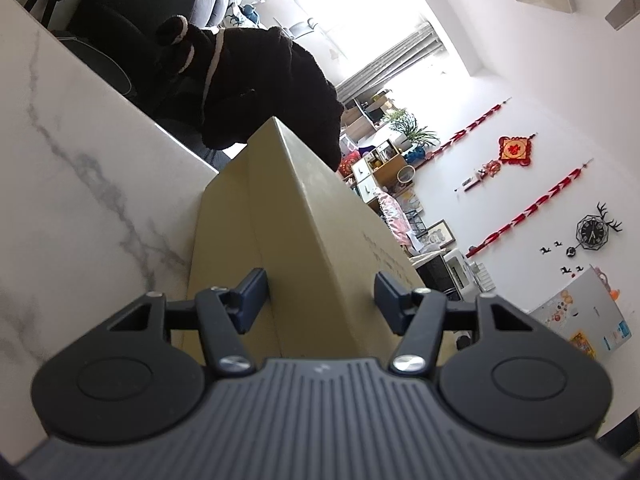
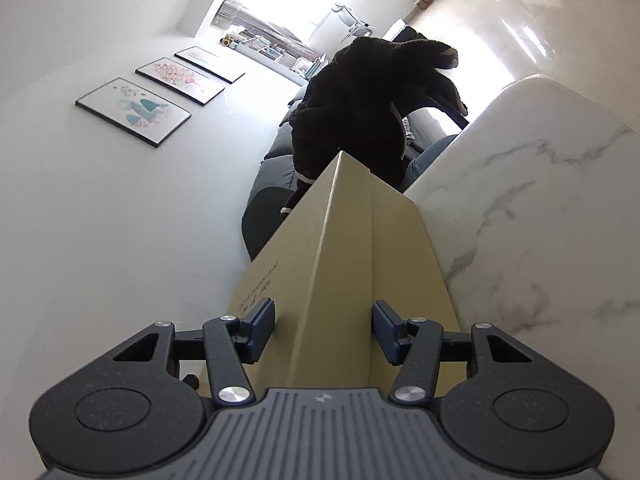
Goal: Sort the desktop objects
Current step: 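Push the lid fully down onto the box with both grippers, then open both grippers and release the lid rim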
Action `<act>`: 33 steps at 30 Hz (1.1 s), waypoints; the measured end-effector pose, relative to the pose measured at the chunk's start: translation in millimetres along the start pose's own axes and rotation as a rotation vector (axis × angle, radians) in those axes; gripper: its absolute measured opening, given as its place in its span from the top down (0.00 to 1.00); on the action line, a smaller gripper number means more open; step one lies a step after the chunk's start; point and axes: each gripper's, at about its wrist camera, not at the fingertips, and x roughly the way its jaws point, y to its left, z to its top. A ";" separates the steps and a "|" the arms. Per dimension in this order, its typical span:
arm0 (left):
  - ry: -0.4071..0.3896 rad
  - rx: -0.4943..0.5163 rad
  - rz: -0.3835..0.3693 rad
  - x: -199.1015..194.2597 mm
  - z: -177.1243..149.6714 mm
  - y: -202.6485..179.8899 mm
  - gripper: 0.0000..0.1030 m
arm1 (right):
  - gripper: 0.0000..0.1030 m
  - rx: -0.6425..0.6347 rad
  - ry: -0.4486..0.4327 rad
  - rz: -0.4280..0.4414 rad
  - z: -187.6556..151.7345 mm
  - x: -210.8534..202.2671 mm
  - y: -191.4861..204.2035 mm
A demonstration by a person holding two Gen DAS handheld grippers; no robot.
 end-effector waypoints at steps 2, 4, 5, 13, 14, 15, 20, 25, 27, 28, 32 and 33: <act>-0.001 -0.001 -0.005 -1.6 -2.3 1.2 0.44 | 0.45 -0.005 -0.002 0.001 -1.7 -0.4 -0.9; -0.003 0.000 -0.010 -2.5 -5.1 1.8 0.44 | 0.45 -0.009 -0.005 0.005 -2.6 -0.7 -1.9; -0.004 0.001 -0.011 -3.0 -5.5 2.1 0.44 | 0.45 -0.012 -0.006 0.007 -3.1 -1.0 -2.3; -0.009 0.002 -0.021 -3.4 -9.7 6.9 0.44 | 0.44 -0.043 -0.022 0.026 -7.1 -2.9 -5.5; -0.008 0.005 -0.019 -3.2 -10.5 7.2 0.44 | 0.44 -0.050 -0.024 0.029 -7.7 -3.1 -5.8; -0.007 0.009 -0.018 -3.0 -11.2 7.4 0.44 | 0.44 -0.057 -0.027 0.032 -8.2 -3.2 -6.1; -0.004 0.051 0.009 -1.4 -16.4 6.2 0.44 | 0.44 -0.115 -0.027 0.012 -12.5 -1.5 -8.8; -0.021 0.101 0.054 -5.0 -14.9 -3.9 0.47 | 0.43 -0.182 -0.029 -0.047 -18.9 -0.9 -5.0; -0.055 0.125 0.061 -9.4 -12.9 -11.3 0.47 | 0.43 -0.228 -0.036 -0.076 -20.0 -3.3 4.1; -0.069 0.138 0.064 -10.9 -11.9 -14.7 0.47 | 0.43 -0.259 -0.045 -0.086 -21.2 -5.4 9.7; -0.092 0.240 0.061 -14.0 -12.3 -35.3 0.47 | 0.43 -0.362 -0.079 -0.099 -27.4 -13.1 33.5; -0.085 0.267 0.061 -12.4 -14.1 -40.0 0.47 | 0.43 -0.388 -0.084 -0.100 -29.3 -13.9 39.4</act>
